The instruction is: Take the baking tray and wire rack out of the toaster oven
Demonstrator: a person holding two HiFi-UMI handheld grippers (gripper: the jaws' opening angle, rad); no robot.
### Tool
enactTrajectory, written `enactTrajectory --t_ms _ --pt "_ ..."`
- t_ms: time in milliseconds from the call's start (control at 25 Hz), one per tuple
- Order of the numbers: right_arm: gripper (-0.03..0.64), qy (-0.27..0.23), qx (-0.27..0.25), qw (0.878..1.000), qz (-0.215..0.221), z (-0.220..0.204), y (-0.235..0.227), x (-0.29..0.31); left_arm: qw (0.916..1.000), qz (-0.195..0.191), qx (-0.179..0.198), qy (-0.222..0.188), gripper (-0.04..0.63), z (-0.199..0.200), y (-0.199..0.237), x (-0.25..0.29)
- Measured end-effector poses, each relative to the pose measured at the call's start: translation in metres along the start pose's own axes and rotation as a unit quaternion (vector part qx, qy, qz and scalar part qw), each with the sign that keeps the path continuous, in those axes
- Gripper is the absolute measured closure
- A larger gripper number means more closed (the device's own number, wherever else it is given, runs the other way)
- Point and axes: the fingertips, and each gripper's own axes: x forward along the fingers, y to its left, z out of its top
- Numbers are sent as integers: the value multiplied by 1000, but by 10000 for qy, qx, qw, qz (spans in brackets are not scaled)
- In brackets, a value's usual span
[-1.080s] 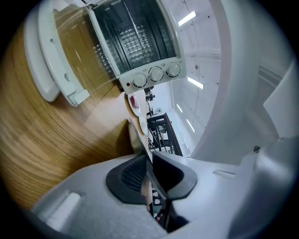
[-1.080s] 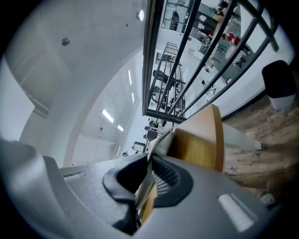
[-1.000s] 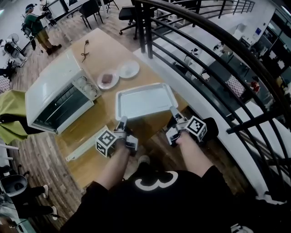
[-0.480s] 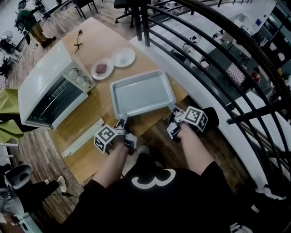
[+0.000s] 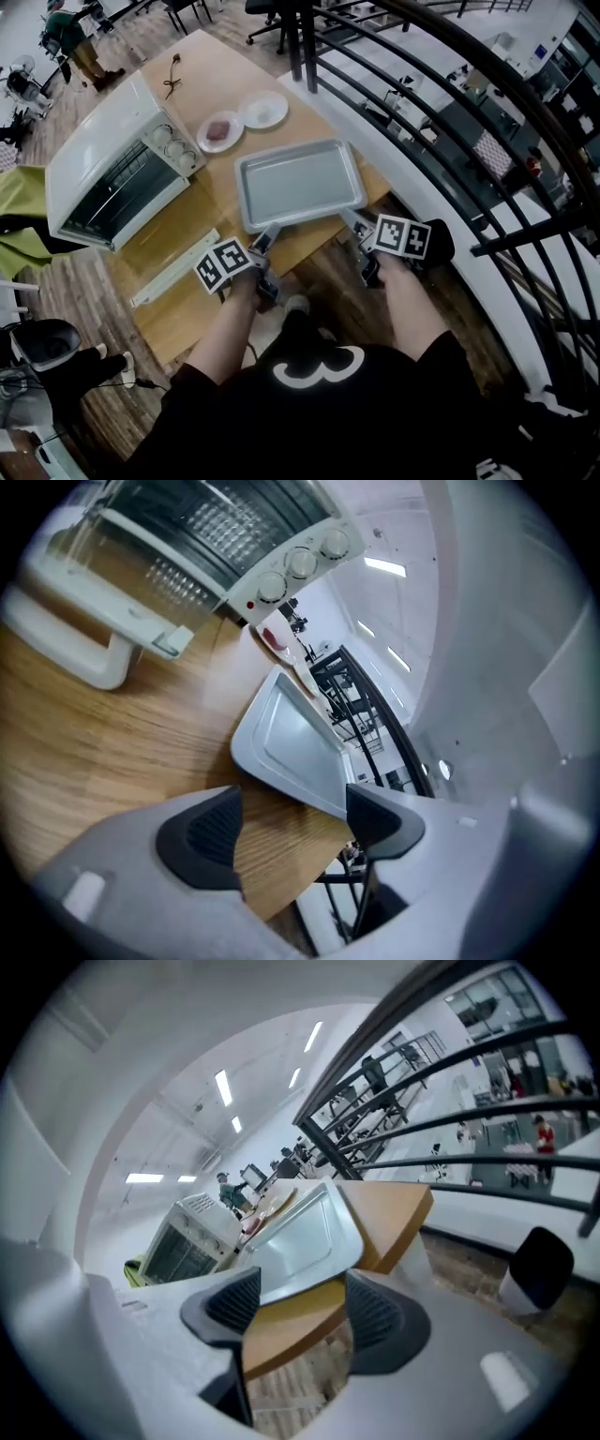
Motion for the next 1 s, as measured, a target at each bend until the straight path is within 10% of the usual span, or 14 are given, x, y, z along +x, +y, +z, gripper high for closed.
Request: enactTrajectory --t_ms 240,480,600,800,1000 --pt "342 229 -1402 9890 410 -8 39 -26 9859 358 1636 47 258 -9 -13 -28" --pt "383 285 -3005 9420 1467 -20 145 -65 9398 219 3376 -492 261 3 -72 -104" --pt "520 59 -3376 9105 2388 -24 216 -93 9309 107 3509 -1008 310 14 -100 -156" --pt "566 -183 -4008 8530 3338 -37 309 -120 9017 166 3927 -1801 485 28 -131 -242" --pt "597 -175 -4113 8275 3818 -61 362 -108 8860 435 3958 -2377 554 46 -122 -311"
